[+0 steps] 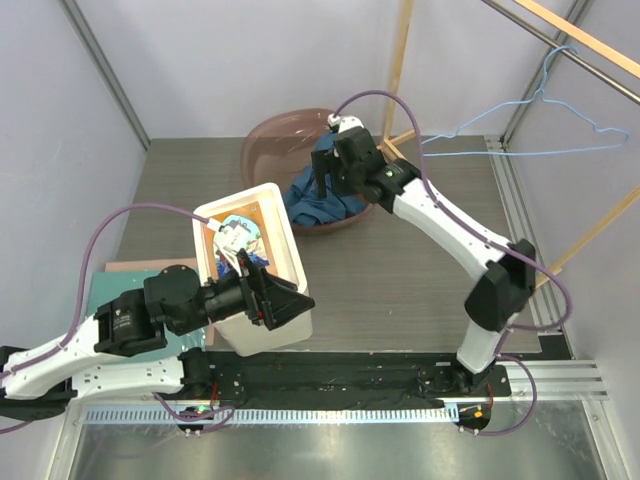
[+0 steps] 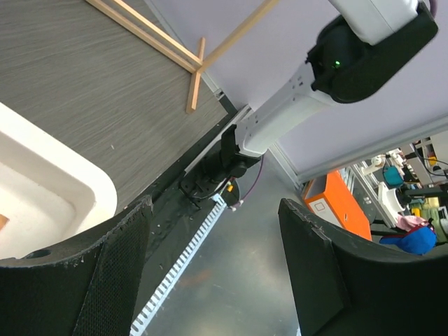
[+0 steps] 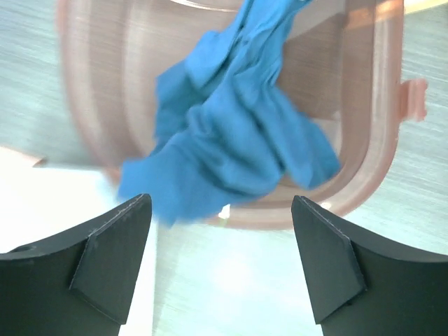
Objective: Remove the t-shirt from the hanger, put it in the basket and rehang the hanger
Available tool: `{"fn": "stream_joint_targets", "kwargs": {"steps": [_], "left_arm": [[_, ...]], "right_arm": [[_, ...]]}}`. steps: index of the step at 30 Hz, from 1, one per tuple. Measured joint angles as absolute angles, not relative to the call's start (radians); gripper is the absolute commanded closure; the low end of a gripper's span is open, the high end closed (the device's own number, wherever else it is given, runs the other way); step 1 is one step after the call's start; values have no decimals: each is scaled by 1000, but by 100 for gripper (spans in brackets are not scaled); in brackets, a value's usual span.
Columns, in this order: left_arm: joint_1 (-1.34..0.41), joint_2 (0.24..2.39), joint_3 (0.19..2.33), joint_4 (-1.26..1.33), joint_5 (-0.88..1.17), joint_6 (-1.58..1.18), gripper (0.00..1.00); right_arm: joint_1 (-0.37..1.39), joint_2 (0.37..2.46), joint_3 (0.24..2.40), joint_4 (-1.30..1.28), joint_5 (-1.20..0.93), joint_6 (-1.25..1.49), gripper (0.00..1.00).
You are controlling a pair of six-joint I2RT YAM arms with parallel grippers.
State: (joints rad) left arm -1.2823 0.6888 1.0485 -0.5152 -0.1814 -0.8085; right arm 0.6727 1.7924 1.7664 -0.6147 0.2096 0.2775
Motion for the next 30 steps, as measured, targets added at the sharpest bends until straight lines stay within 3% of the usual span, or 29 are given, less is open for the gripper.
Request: {"fn": "stream_joint_targets", "kwargs": {"steps": [10, 13, 14, 19, 30], "left_arm": [[-1282, 643, 967, -459, -142, -821, 27], [-1282, 617, 948, -444, -130, -830, 27], [-1282, 605, 939, -433, -129, -831, 27], [-1282, 565, 896, -385, -117, -837, 27], [-1282, 537, 805, -321, -86, -865, 24]], "right_arm": [[784, 1336, 1261, -506, 200, 393, 11], [788, 1176, 1110, -441, 193, 456, 7], [788, 1119, 1058, -418, 196, 481, 1], [788, 841, 830, -316, 215, 602, 0], [788, 506, 472, -202, 145, 835, 0]]}}
